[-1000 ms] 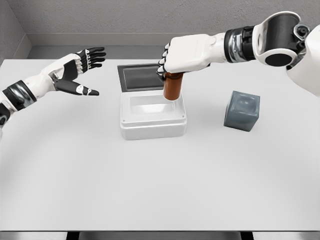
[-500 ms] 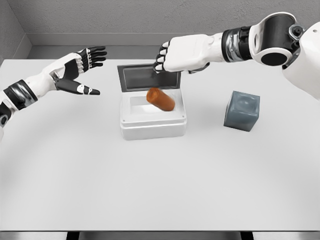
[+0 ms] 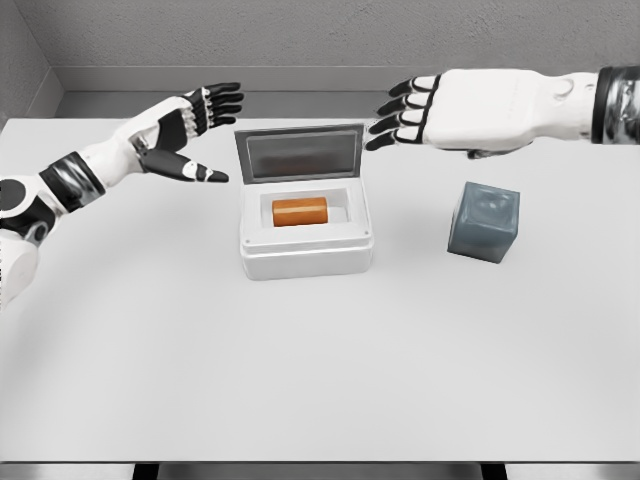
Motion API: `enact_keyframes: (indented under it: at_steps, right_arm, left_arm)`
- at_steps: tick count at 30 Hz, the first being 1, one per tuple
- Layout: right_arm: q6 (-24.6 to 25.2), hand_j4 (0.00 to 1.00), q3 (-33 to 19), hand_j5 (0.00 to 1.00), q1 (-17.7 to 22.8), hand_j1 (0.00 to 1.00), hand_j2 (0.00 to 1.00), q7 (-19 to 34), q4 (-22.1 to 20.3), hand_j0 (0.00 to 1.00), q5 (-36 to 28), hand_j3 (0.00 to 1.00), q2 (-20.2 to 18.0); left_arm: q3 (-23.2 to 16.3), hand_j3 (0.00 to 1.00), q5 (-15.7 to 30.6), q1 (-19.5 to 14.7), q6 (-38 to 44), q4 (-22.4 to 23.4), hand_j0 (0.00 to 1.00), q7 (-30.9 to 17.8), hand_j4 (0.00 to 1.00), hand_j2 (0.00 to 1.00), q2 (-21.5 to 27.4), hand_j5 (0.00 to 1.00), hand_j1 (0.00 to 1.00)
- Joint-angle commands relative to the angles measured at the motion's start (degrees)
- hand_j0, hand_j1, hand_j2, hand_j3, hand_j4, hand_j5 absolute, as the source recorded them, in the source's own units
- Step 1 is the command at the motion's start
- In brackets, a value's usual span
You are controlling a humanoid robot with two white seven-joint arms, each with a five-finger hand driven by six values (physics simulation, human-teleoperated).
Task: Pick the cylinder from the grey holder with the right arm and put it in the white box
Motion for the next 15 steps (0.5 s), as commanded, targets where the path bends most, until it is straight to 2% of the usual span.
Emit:
enact_keyframes:
  at_steps: [1, 4, 6, 8, 9, 12, 15]
  right_arm:
    - [0.21, 1.00, -9.92, 1.00, 2.25, 1.00, 1.00, -0.03, -1.99, 1.00, -8.25, 1.00, -4.61]
    - [0.21, 1.00, -24.16, 1.00, 17.81, 1.00, 1.00, -0.03, -1.99, 1.00, -15.98, 1.00, -3.38]
    - [0.21, 1.00, -28.30, 1.00, 24.14, 1.00, 1.00, -0.03, -2.07, 1.00, -20.21, 1.00, 0.05]
    - [0.21, 1.00, -33.66, 1.00, 29.94, 1.00, 1.00, -0.03, -1.99, 1.00, -20.65, 1.00, 4.17]
    - [0.21, 1.00, -36.91, 1.00, 33.55, 1.00, 1.00, -0.03, -1.90, 1.00, -21.09, 1.00, 7.52]
    - [0.21, 1.00, -37.44, 1.00, 37.33, 1.00, 1.00, -0.03, -1.20, 1.00, -20.56, 1.00, 10.86]
    - [0.21, 1.00, -41.31, 1.00, 42.08, 1.00, 1.00, -0.03, -0.32, 1.00, -20.39, 1.00, 11.65]
  left_arm:
    - [0.01, 1.00, 0.24, -0.18, 0.02, -0.03, 1.00, 0.00, 1.00, 1.00, -0.73, 1.00, 1.00]
    - [-0.08, 1.00, 0.16, -0.44, 0.02, -0.03, 1.00, 0.00, 1.00, 1.00, -1.35, 1.00, 1.00]
    - [-0.08, 1.00, 0.16, 0.00, 0.02, -0.03, 1.00, 0.00, 1.00, 1.00, -1.44, 1.00, 1.00]
    - [-0.16, 1.00, 0.15, 0.26, -0.07, -0.03, 1.00, 0.00, 1.00, 1.00, -1.79, 1.00, 1.00]
    - [-0.16, 1.00, 0.15, 0.35, -0.07, -0.03, 1.00, 0.00, 1.00, 1.00, -1.79, 1.00, 1.00]
    - [-0.16, 1.00, 0.07, 0.88, -0.15, -0.20, 1.00, 0.00, 1.00, 1.00, -1.79, 1.00, 1.00]
    - [-0.08, 1.00, 0.15, 1.40, -0.15, -0.73, 1.00, 0.00, 1.00, 1.00, -1.44, 1.00, 1.00]
